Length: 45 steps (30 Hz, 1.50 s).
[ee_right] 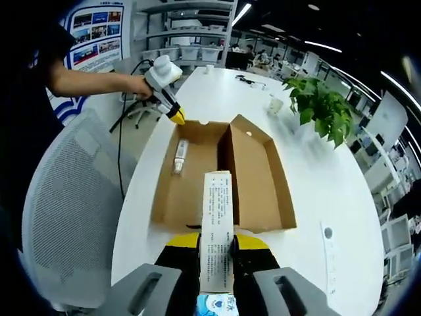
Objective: Operate the shoe box by opening the lid, removing the specified soft item, and placing it in the target area until the item is outside and the box remains undamaged.
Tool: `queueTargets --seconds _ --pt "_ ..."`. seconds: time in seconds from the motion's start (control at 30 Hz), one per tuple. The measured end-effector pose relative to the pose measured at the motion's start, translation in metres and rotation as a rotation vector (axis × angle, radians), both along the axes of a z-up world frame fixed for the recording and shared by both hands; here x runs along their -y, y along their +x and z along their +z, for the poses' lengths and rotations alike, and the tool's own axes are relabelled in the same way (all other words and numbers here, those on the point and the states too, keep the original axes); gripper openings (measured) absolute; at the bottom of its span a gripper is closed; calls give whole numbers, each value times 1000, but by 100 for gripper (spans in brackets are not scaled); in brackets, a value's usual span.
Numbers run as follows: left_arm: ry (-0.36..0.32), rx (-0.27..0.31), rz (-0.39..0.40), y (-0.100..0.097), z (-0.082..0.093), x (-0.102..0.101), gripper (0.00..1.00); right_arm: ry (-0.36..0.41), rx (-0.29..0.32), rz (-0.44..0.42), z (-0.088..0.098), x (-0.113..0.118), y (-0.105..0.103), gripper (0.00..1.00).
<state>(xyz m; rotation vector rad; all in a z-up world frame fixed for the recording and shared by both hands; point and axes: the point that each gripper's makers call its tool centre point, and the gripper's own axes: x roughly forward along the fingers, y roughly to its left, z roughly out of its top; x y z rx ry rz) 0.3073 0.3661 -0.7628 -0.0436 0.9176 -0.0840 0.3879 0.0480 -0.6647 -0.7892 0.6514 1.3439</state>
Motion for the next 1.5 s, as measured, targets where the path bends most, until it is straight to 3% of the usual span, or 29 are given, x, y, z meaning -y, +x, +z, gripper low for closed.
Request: queueTargets --seconds 0.6,1.5 --pt "-4 -7 3 2 0 -1 2 -35 17 -54 2 44 20 14" --pt "-15 -19 3 4 -1 1 2 -126 14 -133 -23 121 53 14"
